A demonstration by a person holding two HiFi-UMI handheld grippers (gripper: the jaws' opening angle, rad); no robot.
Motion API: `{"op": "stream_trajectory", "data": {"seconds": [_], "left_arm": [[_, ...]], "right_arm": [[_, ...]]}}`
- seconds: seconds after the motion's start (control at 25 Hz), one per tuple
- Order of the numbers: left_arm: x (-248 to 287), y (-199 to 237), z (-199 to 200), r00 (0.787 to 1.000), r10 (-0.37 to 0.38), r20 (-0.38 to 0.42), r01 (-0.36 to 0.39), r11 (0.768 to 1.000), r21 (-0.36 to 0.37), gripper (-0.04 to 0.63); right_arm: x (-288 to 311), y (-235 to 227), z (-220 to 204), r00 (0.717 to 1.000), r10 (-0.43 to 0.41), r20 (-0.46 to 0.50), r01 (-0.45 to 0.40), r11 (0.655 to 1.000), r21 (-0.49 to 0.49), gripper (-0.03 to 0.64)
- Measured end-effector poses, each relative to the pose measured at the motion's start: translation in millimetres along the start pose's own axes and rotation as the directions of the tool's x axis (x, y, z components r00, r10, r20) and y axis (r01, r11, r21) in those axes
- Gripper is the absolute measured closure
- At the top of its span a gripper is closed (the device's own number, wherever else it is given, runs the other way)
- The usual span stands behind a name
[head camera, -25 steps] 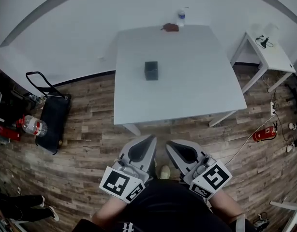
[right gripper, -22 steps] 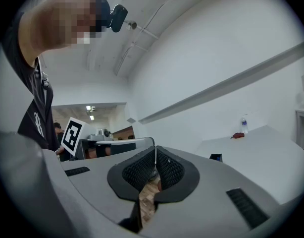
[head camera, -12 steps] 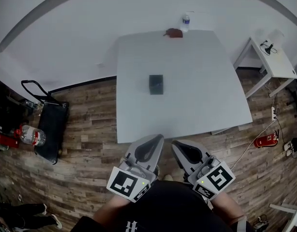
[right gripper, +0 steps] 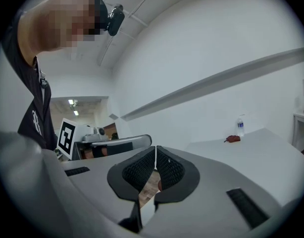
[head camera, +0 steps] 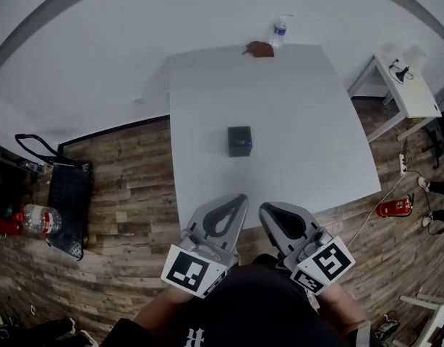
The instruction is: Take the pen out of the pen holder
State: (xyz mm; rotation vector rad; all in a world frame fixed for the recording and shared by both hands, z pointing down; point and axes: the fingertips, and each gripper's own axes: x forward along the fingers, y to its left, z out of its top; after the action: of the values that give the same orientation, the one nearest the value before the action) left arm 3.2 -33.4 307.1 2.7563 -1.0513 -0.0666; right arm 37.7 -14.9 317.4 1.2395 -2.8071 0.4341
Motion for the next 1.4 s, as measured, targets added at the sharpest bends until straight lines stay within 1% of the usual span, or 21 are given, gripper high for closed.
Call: {"op": "stream_trajectory", "data": {"seconds": [0.12,0.36,0.48,0.6,0.76,0.84,0.92,1.12,1.16,1.28,1.4], "left_arm": [[8.9,15.3,-2.8,1.0,-0.01,-0.007,0.01,1.0,-0.002,0.588],[28.5,33.1,-13.4,1.0,-0.011,-0.028,0.009,0.999,-0.045,0.588],[38.6,44.0,-17.4,0.999,0.008,-0.035,-0.01,0.998,-0.069,0.588],[48.9,57.4,-19.2,0.999,0.032,-0.03,-0.034,0.998,-0.061,0.588],[66.0,73.9,-21.0,0.997,0.071,-0.036,-0.073,0.996,-0.058,0.588],[72.4,81.0,-24.1,0.994,0.095,-0.059,-0.099,0.993,-0.071,0.588],[76.5,88.2,-29.3,0.989,0.117,-0.088,-0.125,0.988,-0.086,0.588],[81.5,106.1,-50.2,0.976,0.163,-0.142,-0.18,0.977,-0.116,0.588],[82.3,108.4,-54.0,0.974,0.171,-0.15,-0.19,0.974,-0.124,0.588],[83.7,114.4,-64.0,0.967,0.187,-0.171,-0.212,0.966,-0.144,0.589],[84.3,117.4,-71.4,0.963,0.197,-0.184,-0.227,0.962,-0.154,0.588]], "right_arm": [[15.1,-6.0,-0.5,1.0,-0.008,-0.012,0.008,1.0,0.003,0.601],[35.6,-25.4,-7.2,0.999,-0.006,-0.051,0.007,1.0,0.022,0.601],[47.8,-42.6,-15.5,0.997,-0.003,-0.079,0.004,1.0,0.023,0.6],[61.9,-67.6,-26.0,0.993,-0.006,-0.115,0.007,1.0,0.011,0.6],[83.7,-107.5,-48.7,0.979,-0.01,-0.203,0.005,1.0,-0.025,0.6],[94.0,-126.4,-65.7,0.965,-0.017,-0.263,0.005,0.999,-0.049,0.6],[104.0,-143.9,-86.0,0.943,-0.031,-0.331,0.003,0.996,-0.084,0.6],[125.4,-175.5,-138.9,0.877,-0.062,-0.477,-0.039,0.979,-0.199,0.598],[128.5,-180.7,-148.3,0.861,-0.071,-0.504,-0.052,0.973,-0.226,0.596],[138.4,-195.5,-172.9,0.812,-0.111,-0.573,-0.095,0.944,-0.317,0.553],[146.0,-204.8,-190.2,0.779,-0.151,-0.608,-0.14,0.904,-0.404,0.542]]}}
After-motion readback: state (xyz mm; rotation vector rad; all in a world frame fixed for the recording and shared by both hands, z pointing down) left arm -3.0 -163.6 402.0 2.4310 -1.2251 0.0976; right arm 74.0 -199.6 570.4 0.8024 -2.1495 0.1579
